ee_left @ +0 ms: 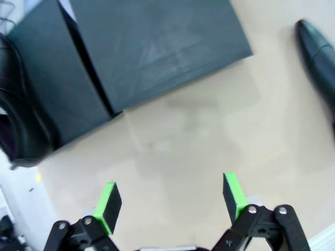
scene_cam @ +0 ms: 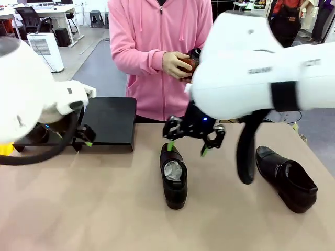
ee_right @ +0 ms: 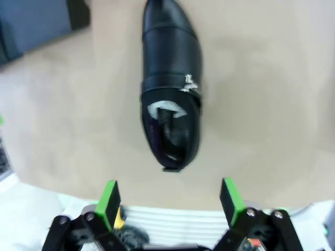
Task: Organize the shoes by placing them on the stand.
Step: Place the Shoe from the middle of the table onto the Shoes Stand.
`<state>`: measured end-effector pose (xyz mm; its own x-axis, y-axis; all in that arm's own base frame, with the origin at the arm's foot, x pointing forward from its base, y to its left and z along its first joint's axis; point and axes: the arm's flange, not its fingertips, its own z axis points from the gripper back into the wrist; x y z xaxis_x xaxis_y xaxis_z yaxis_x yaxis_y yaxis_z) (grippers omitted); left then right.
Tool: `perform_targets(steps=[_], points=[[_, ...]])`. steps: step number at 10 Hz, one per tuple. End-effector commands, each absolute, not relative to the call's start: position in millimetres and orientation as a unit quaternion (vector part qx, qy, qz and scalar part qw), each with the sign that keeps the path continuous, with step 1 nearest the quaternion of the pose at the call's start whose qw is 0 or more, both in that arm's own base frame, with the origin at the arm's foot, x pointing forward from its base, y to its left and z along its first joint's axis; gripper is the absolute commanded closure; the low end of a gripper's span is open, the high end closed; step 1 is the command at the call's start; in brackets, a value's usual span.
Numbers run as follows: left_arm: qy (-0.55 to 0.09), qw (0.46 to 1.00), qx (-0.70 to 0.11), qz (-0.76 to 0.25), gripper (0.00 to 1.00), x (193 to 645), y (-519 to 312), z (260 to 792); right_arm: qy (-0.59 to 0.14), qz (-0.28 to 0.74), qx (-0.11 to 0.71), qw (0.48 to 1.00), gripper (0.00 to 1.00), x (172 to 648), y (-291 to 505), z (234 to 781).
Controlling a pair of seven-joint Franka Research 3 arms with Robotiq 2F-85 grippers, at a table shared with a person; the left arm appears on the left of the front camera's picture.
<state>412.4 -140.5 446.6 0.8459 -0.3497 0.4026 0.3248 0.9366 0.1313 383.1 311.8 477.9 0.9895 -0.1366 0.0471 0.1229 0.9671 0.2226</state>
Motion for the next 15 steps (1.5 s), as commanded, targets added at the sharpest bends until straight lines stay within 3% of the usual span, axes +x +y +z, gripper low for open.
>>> perform_targets(steps=[1, 4, 6, 9, 12, 15], points=[[-0.249, 0.963, -0.007, -0.101, 0.0, 382, -165, 445, -0.037, -0.125, 0.119, 0.984, 0.0, 374, 277, 476], [-0.254, 0.965, -0.019, -0.067, 0.0, 363, -211, 433, -0.047, -0.216, 0.126, 0.967, 0.0, 382, 229, 472], [-0.217, 0.972, -0.063, -0.056, 0.0, 371, -248, 414, -0.057, -0.266, 0.136, 0.953, 0.0, 383, 199, 471], [-0.226, 0.971, -0.038, -0.067, 0.0, 360, -233, 425, -0.043, -0.231, 0.119, 0.965, 0.0, 392, 201, 471], [-0.187, 0.979, -0.063, -0.048, 0.0, 361, -271, 404, -0.051, -0.295, 0.126, 0.946, 0.0, 388, 171, 474], [-0.184, 0.98, -0.073, -0.021, 0.0, 354, -311, 417, -0.035, -0.326, 0.134, 0.935, 0.0, 389, 160, 473]])
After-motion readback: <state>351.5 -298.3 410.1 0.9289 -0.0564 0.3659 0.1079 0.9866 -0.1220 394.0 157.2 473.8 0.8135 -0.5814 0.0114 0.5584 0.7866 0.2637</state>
